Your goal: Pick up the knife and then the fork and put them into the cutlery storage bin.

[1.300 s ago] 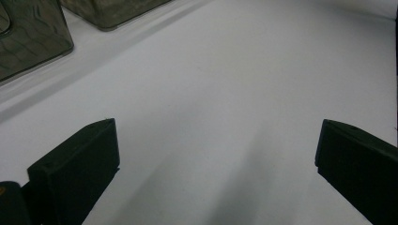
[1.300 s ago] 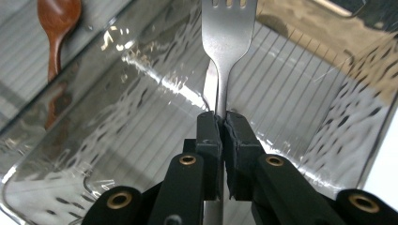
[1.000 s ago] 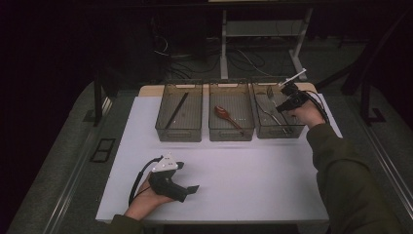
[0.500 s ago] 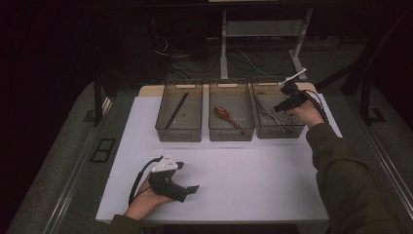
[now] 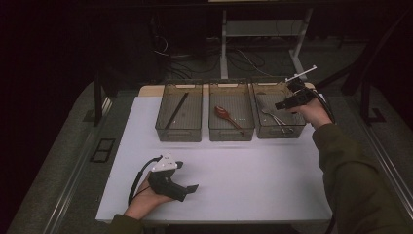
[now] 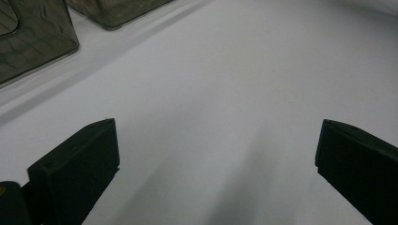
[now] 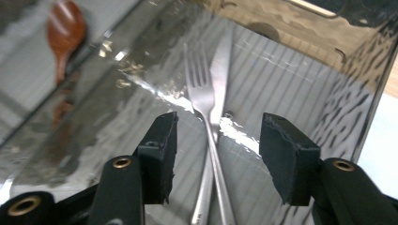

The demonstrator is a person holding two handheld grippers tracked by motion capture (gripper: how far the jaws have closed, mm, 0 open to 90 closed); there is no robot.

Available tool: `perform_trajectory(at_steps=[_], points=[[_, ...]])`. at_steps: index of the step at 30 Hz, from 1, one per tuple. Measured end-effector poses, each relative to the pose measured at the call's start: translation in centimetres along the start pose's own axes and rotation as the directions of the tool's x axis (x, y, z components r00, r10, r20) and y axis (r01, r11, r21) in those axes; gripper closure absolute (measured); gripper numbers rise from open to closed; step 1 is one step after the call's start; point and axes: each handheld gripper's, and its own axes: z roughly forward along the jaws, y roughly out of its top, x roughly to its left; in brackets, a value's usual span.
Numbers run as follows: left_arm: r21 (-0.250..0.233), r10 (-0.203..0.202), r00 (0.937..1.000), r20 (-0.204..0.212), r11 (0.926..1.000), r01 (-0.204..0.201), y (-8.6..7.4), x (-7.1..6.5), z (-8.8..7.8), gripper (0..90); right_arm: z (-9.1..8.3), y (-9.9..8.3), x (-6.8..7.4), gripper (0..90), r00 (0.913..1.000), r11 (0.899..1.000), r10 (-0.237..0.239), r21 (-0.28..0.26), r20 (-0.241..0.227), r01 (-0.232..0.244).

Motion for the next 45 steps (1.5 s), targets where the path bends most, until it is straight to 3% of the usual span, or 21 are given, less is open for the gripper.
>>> perform_trajectory(at_steps=[13,17,29,45], points=[[0.001,-0.003,1.0000,-0.002,1.0000,0.003,-0.1,0.2,-0.1,0.0,-2.4,-1.6,1.0,41.0,0.9952,0.994,-0.052,-0.096,-0.082,0.044],[0.001,0.001,1.0000,0.000,1.0000,-0.001,-0.1,0.2,-0.2,0.0,-2.9,-2.3,1.5,37.5,0.9913,0.990,-0.056,-0.135,-0.119,0.040],[-0.004,-0.001,1.0000,0.001,1.0000,0.001,-0.1,0.3,-0.2,0.0,-4.2,-4.7,3.3,26.6,0.9854,0.972,-0.057,-0.236,-0.160,0.018],[0.003,0.007,0.9998,-0.018,1.0000,-0.007,-0.3,0.3,-0.3,0.0,-4.7,-9.5,5.6,21.2,0.9724,0.961,-0.109,-0.271,-0.206,0.051]])
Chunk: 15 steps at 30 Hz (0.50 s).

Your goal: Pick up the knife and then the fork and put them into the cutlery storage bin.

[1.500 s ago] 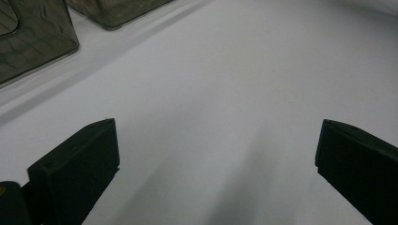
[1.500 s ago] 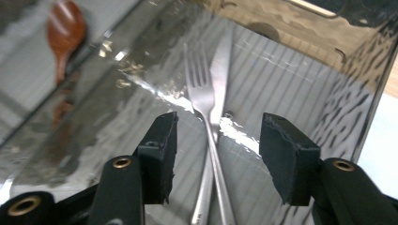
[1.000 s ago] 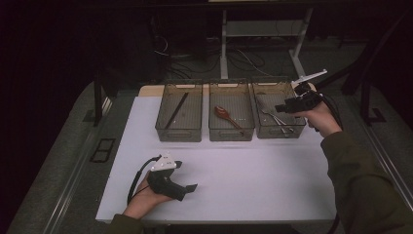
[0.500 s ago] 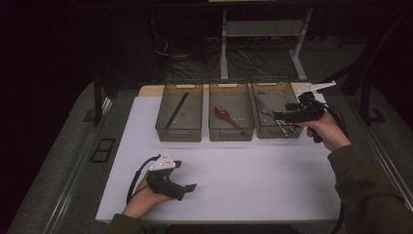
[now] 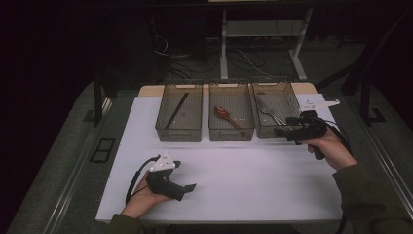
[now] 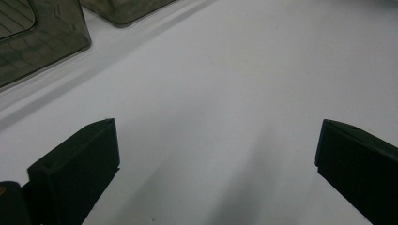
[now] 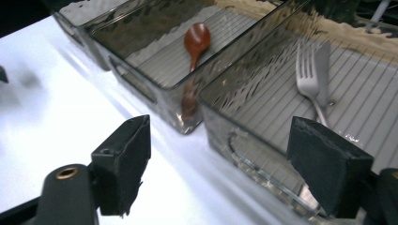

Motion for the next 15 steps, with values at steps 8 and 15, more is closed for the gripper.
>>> perform_trajectory(at_steps=[8,15], points=[[0.005,0.012,0.9999,-0.008,0.9999,-0.012,0.0,-0.1,0.0,0.0,-0.3,-2.2,1.5,19.9,0.9993,1.000,-0.030,-0.004,-0.023,0.030],[0.001,0.006,0.9999,-0.012,1.0000,-0.006,-0.1,-0.1,0.0,0.0,-0.5,-3.8,3.0,19.2,0.9961,0.996,-0.087,-0.024,-0.014,0.087]])
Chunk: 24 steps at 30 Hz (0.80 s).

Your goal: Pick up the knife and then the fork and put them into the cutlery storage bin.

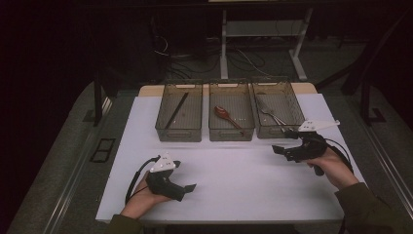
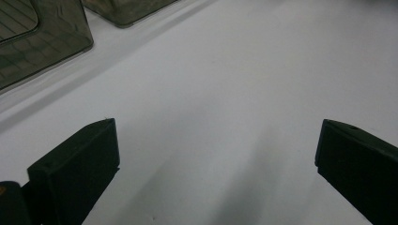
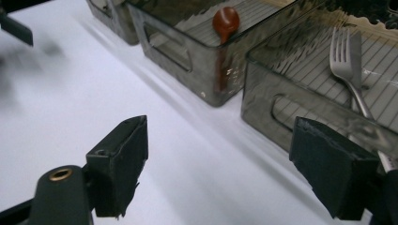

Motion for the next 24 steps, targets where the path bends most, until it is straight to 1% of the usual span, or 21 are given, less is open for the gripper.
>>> perform_trajectory(at_steps=[4,9,11,16,19,22,24], points=[[0.000,0.002,1.0000,-0.002,1.0000,-0.002,0.0,0.0,0.0,0.0,0.0,-1.0,0.8,19.0,0.9997,1.000,0.001,0.004,-0.024,-0.001],[0.000,0.003,1.0000,-0.003,1.0000,-0.003,0.0,0.0,-0.1,0.0,0.2,-2.1,1.7,18.7,0.9996,1.000,0.006,0.010,-0.029,-0.006],[0.000,0.003,1.0000,-0.004,1.0000,-0.003,0.0,0.0,-0.1,0.0,0.2,-2.4,2.0,18.7,0.9996,1.000,0.000,0.003,-0.028,0.000],[-0.001,0.005,1.0000,-0.006,1.0000,-0.005,0.0,0.0,-0.1,0.0,0.1,-3.3,2.7,18.7,0.9991,1.000,0.005,-0.020,-0.042,-0.006],[-0.005,0.006,1.0000,-0.005,1.0000,-0.007,0.0,-0.1,-0.1,0.0,0.0,-3.9,3.1,18.6,0.9987,1.000,0.012,-0.022,-0.049,-0.013],[-0.005,0.008,0.9999,-0.006,1.0000,-0.008,0.0,-0.1,-0.2,0.0,0.0,-4.6,3.5,18.6,0.9984,0.999,0.001,-0.033,-0.057,-0.003],[-0.007,0.008,0.9999,-0.007,0.9999,-0.008,0.1,-0.1,-0.2,0.0,-0.1,-4.9,3.7,18.6,0.9980,1.000,0.001,-0.028,-0.063,-0.003]])
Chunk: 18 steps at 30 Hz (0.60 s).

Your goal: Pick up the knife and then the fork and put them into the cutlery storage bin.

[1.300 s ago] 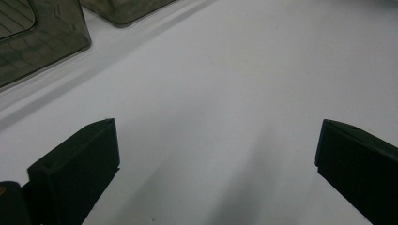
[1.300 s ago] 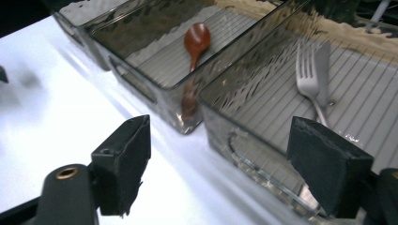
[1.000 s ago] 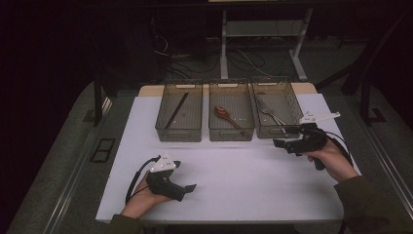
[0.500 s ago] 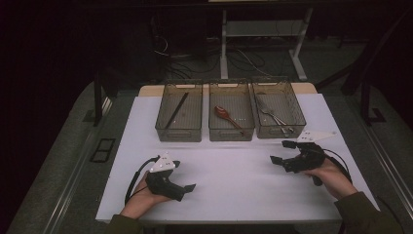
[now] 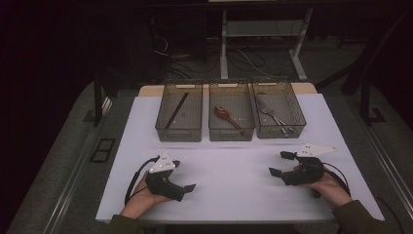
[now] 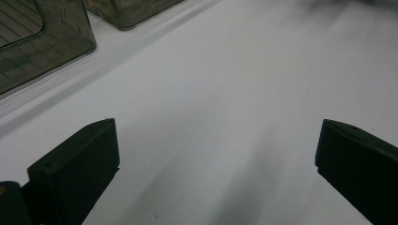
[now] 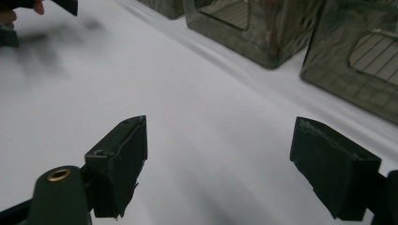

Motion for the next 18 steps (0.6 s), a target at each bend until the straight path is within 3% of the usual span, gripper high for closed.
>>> perform_trajectory(at_steps=[12,18], points=[[-0.006,-0.003,1.0000,-0.004,1.0000,0.003,0.0,-0.1,-0.1,0.0,-1.3,-1.5,0.6,18.6,0.9992,0.999,0.040,-0.025,-0.007,-0.040],[-0.007,-0.005,1.0000,-0.006,1.0000,0.005,0.0,-0.1,-0.2,0.0,-1.8,-1.8,1.2,18.1,0.9999,1.000,0.009,-0.028,-0.008,-0.009]])
